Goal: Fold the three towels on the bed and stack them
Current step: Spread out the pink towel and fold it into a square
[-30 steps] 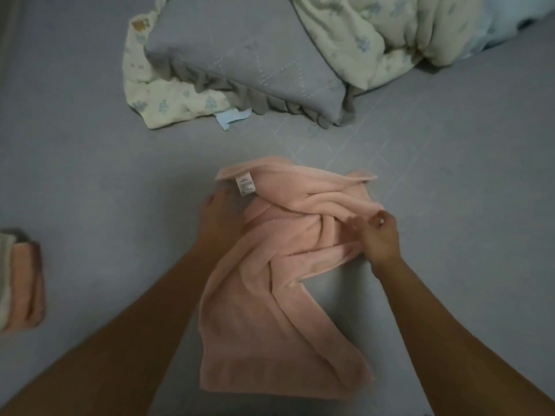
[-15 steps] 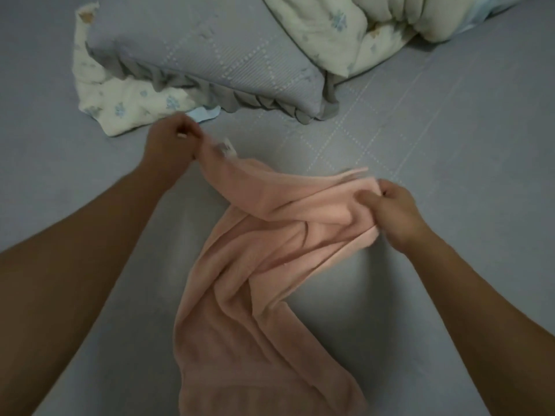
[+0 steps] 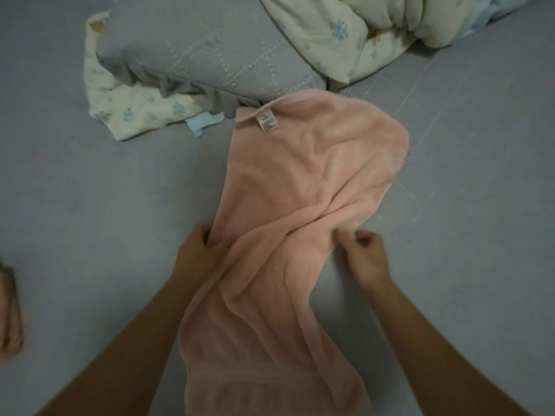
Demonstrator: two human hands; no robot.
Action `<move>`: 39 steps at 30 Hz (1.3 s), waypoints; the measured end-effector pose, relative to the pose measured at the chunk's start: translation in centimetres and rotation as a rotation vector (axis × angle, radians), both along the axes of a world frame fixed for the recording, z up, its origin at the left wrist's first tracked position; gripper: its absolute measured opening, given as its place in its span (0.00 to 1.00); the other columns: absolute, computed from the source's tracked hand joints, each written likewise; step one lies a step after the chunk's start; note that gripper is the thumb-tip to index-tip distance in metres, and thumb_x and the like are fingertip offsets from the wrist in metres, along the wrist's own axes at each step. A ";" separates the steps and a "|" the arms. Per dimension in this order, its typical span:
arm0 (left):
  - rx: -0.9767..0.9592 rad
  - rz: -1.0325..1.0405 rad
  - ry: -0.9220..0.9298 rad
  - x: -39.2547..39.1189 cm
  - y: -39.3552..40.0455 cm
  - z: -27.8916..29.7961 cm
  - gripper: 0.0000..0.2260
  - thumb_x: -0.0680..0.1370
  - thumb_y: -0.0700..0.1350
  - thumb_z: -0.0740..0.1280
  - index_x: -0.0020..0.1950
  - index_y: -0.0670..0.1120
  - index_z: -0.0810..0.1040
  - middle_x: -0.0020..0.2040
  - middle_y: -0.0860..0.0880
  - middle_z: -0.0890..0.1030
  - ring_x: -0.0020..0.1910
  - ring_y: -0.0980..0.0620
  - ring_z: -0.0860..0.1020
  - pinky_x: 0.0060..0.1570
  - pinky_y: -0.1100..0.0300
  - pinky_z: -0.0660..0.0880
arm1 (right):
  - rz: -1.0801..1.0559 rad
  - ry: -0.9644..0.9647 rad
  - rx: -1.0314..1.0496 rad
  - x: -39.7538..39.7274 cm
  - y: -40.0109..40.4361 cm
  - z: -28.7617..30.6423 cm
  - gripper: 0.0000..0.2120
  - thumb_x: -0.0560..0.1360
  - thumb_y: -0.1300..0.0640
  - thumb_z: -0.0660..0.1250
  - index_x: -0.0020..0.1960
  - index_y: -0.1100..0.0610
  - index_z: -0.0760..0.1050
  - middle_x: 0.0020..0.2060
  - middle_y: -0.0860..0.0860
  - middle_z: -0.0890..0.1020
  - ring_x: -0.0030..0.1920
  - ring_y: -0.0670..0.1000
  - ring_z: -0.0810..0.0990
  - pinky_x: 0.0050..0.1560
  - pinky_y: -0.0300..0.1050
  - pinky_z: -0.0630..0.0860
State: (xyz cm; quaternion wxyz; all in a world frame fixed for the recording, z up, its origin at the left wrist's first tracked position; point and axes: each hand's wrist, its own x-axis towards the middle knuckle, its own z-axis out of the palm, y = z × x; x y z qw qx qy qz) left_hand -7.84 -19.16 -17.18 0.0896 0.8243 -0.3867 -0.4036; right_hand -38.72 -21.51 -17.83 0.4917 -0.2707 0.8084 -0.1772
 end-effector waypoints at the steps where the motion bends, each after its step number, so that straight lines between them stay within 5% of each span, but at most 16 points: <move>1: 0.028 0.021 -0.033 0.4 2.6 -0.2 0.17 0.67 0.64 0.67 0.42 0.51 0.73 0.37 0.56 0.78 0.38 0.52 0.77 0.35 0.57 0.68 | 0.048 -0.026 0.022 0.9 2.2 -0.1 0.22 0.69 0.40 0.72 0.54 0.53 0.72 0.46 0.49 0.80 0.48 0.52 0.79 0.54 0.46 0.73; 4: 0.108 0.115 0.001 1.5 9.2 -0.3 0.18 0.73 0.61 0.68 0.39 0.46 0.76 0.34 0.52 0.79 0.39 0.48 0.78 0.38 0.53 0.72 | 0.168 -0.082 0.053 3.3 8.4 0.1 0.19 0.68 0.38 0.72 0.49 0.50 0.73 0.40 0.47 0.81 0.42 0.46 0.79 0.44 0.41 0.73; 8: 0.148 0.187 0.113 1.9 16.1 0.5 0.21 0.67 0.59 0.69 0.49 0.42 0.79 0.42 0.43 0.83 0.42 0.46 0.80 0.43 0.48 0.77 | 0.289 -0.063 0.040 3.5 15.2 0.9 0.20 0.66 0.39 0.75 0.47 0.48 0.71 0.37 0.44 0.79 0.36 0.38 0.76 0.33 0.29 0.69; 11: 0.198 0.154 0.150 2.1 20.3 0.6 0.22 0.65 0.52 0.72 0.55 0.42 0.79 0.46 0.42 0.83 0.45 0.44 0.81 0.43 0.49 0.78 | 0.489 -0.033 0.044 2.8 19.5 1.3 0.18 0.66 0.40 0.74 0.49 0.45 0.70 0.40 0.42 0.80 0.39 0.41 0.78 0.36 0.37 0.72; 13: 0.212 0.152 0.166 2.4 21.9 0.3 0.19 0.65 0.52 0.69 0.50 0.43 0.81 0.43 0.40 0.84 0.41 0.45 0.81 0.42 0.44 0.78 | 0.538 0.039 0.059 2.3 21.9 1.1 0.11 0.72 0.47 0.69 0.50 0.46 0.70 0.42 0.44 0.79 0.42 0.47 0.80 0.40 0.44 0.73; 17: 0.187 0.031 0.175 3.8 25.0 0.2 0.07 0.77 0.44 0.68 0.53 0.45 0.80 0.46 0.44 0.83 0.46 0.48 0.79 0.43 0.53 0.73 | 0.326 0.127 0.140 1.3 27.0 1.1 0.08 0.77 0.54 0.64 0.54 0.53 0.75 0.41 0.46 0.78 0.42 0.50 0.77 0.41 0.43 0.71; 20: 0.269 -0.125 0.155 5.6 29.0 0.1 0.14 0.79 0.42 0.66 0.64 0.42 0.77 0.56 0.44 0.81 0.53 0.48 0.78 0.48 0.58 0.68 | 0.284 0.140 0.302 1.9 32.1 0.7 0.10 0.75 0.54 0.66 0.54 0.57 0.77 0.45 0.55 0.82 0.42 0.54 0.76 0.45 0.46 0.73; 25: 0.446 -0.264 0.224 7.4 33.9 0.0 0.17 0.77 0.41 0.67 0.65 0.41 0.76 0.60 0.42 0.80 0.58 0.47 0.78 0.55 0.56 0.73 | 0.149 -0.015 0.515 2.7 39.0 0.2 0.24 0.71 0.53 0.74 0.63 0.63 0.76 0.53 0.59 0.82 0.51 0.58 0.80 0.49 0.48 0.76; 28: 0.333 -0.131 0.242 6.9 32.4 0.6 0.11 0.75 0.47 0.69 0.57 0.48 0.79 0.51 0.47 0.83 0.53 0.44 0.80 0.53 0.50 0.77 | 0.072 -0.026 0.366 3.0 38.7 1.2 0.16 0.71 0.50 0.74 0.53 0.58 0.79 0.44 0.52 0.83 0.43 0.49 0.80 0.38 0.44 0.76; 33: 0.047 0.010 0.208 4.4 25.6 1.4 0.08 0.70 0.56 0.64 0.44 0.55 0.77 0.40 0.52 0.82 0.40 0.51 0.81 0.40 0.52 0.78 | -0.008 0.003 0.121 1.9 30.8 2.4 0.14 0.76 0.45 0.65 0.51 0.56 0.75 0.44 0.52 0.80 0.44 0.53 0.79 0.38 0.48 0.76; 36: -0.035 -0.098 0.085 4.0 23.8 0.5 0.06 0.77 0.51 0.65 0.41 0.51 0.76 0.36 0.52 0.79 0.36 0.51 0.77 0.33 0.58 0.70 | -0.104 0.017 -0.002 1.1 26.2 1.9 0.13 0.76 0.46 0.64 0.49 0.56 0.75 0.41 0.50 0.79 0.40 0.48 0.76 0.36 0.45 0.71; 39: 0.083 -0.174 -0.039 4.6 24.8 -0.9 0.07 0.78 0.44 0.65 0.46 0.43 0.80 0.41 0.45 0.81 0.42 0.47 0.78 0.41 0.56 0.68 | -0.175 0.034 -0.029 0.1 24.2 0.9 0.10 0.75 0.50 0.65 0.41 0.57 0.75 0.36 0.52 0.77 0.36 0.51 0.74 0.35 0.45 0.71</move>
